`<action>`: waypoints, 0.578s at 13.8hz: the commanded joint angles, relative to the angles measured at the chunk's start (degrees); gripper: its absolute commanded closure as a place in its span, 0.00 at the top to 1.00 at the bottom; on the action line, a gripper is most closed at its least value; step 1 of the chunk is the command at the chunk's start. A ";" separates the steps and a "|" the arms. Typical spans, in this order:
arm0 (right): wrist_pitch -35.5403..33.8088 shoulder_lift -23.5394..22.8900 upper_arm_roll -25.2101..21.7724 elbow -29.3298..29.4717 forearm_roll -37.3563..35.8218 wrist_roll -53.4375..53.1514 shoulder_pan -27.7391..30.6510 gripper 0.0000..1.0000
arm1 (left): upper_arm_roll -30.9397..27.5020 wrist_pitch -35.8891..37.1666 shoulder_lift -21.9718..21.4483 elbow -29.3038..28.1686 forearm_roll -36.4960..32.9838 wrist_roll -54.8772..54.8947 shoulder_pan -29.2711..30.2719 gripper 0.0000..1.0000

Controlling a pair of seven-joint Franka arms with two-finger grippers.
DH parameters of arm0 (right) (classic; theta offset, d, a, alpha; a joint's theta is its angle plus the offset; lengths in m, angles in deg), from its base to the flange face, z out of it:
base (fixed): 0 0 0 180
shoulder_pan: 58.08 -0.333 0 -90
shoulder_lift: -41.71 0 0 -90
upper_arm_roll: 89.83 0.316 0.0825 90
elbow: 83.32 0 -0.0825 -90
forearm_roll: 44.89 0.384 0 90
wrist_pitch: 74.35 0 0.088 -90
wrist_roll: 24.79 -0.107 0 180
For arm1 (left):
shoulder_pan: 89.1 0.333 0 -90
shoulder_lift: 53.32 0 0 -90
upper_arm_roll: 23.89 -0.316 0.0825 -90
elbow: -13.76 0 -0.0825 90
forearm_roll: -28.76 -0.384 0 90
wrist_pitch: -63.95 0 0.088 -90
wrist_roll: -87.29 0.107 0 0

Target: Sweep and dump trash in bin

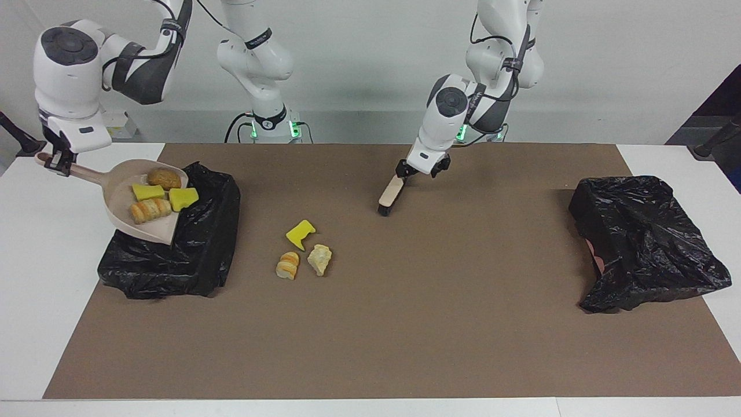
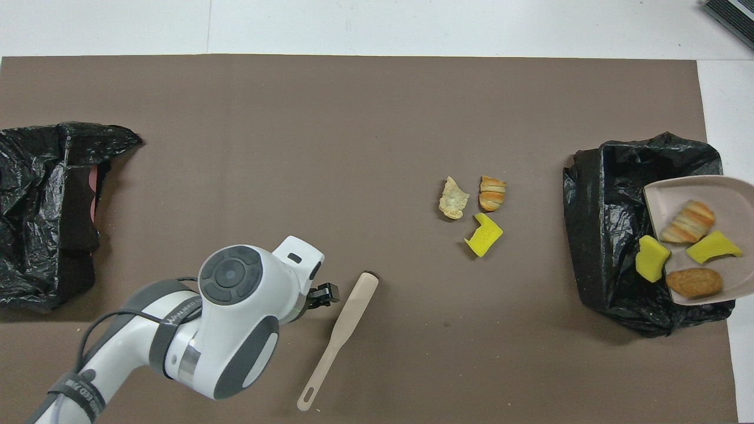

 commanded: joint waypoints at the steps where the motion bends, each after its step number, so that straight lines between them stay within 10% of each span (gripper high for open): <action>1: 3.16 0.31 0.05 -1.67 -5.16 3.08 -0.11 0.00 | 0.49 1.59 1.57 3.12 -1.94 5.57 6.08 1.00; 8: 2.29 1.00 0.31 -1.93 -20.03 -0.06 -5.64 0.00 | 0.49 2.46 1.48 11.20 -3.97 20.87 22.96 1.00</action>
